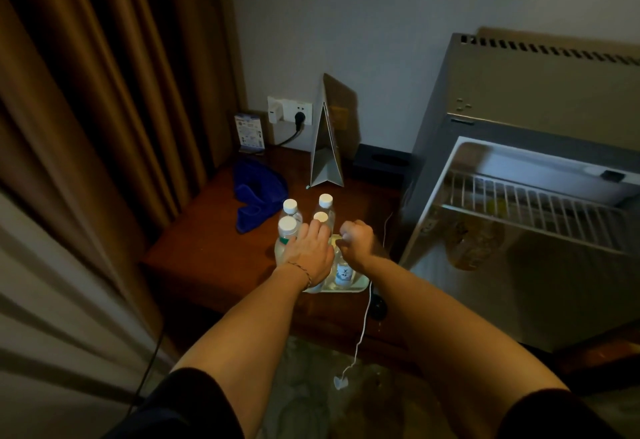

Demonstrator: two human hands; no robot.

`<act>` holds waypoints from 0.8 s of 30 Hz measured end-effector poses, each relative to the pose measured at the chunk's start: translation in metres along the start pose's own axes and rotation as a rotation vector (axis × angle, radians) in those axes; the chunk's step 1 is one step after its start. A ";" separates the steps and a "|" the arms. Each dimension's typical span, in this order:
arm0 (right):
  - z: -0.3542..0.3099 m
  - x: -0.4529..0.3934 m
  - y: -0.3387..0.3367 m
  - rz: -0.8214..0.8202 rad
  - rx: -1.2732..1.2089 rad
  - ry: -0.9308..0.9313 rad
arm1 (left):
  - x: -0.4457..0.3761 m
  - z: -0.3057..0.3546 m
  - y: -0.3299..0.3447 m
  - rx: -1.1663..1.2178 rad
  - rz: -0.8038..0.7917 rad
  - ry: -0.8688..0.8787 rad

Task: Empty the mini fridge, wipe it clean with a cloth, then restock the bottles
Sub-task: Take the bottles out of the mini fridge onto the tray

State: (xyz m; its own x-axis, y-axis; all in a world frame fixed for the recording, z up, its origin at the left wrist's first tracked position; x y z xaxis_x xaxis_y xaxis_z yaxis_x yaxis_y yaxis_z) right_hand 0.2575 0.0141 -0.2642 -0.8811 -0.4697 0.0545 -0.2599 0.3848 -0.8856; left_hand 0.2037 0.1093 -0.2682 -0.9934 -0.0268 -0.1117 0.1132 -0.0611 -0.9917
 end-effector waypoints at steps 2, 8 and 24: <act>0.003 0.002 0.000 -0.009 -0.015 0.002 | 0.000 0.001 -0.001 0.010 0.000 -0.016; 0.008 0.003 -0.006 -0.033 -0.059 0.013 | -0.001 -0.004 -0.006 0.048 -0.038 -0.081; 0.003 0.020 -0.018 -0.128 -0.070 0.073 | 0.009 0.010 -0.017 0.029 -0.024 -0.106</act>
State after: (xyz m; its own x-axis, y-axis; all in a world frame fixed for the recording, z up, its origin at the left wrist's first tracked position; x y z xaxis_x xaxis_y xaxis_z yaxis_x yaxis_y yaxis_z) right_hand 0.2456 -0.0049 -0.2487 -0.8645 -0.4609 0.2007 -0.3968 0.3805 -0.8353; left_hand 0.1931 0.1006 -0.2515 -0.9883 -0.1302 -0.0793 0.0915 -0.0913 -0.9916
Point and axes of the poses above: each hand's wrist, its own x-axis away from the middle knuckle, its own y-axis out of the palm, z = x × y, the point moved 7 cm from there along -x, towards the middle knuckle, and after that the axes turned 1 degree about -y, right-handed, at the moved point
